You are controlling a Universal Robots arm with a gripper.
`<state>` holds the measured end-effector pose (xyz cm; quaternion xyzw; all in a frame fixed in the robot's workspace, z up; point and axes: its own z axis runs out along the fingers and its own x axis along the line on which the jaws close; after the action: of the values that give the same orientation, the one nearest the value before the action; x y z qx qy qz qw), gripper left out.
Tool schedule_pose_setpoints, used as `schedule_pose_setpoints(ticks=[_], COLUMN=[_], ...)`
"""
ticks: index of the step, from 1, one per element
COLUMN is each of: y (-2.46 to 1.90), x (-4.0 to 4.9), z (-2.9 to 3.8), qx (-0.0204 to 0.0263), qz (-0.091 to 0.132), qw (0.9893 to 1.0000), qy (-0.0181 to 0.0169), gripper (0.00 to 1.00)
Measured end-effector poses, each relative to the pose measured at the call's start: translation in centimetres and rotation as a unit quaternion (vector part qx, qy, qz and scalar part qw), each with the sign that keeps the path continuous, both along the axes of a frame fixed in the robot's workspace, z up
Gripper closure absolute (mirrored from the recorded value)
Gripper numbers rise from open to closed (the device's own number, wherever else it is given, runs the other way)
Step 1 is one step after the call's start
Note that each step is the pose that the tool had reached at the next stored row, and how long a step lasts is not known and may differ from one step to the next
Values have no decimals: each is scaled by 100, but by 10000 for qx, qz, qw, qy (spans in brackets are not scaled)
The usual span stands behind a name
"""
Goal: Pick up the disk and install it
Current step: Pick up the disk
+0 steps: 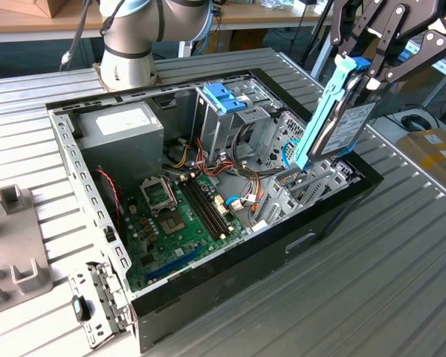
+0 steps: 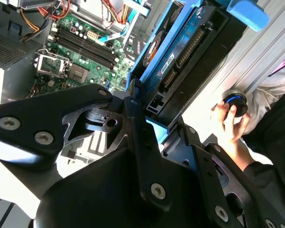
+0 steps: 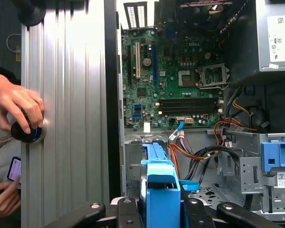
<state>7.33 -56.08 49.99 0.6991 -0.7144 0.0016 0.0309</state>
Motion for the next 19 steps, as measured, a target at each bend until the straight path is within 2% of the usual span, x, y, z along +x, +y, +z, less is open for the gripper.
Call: schedule_pose_setpoints(ticks=[19], y=[0], x=[159], z=[-4], qx=[-21], qz=[0], qw=[10000], qy=[0], gripper=[63])
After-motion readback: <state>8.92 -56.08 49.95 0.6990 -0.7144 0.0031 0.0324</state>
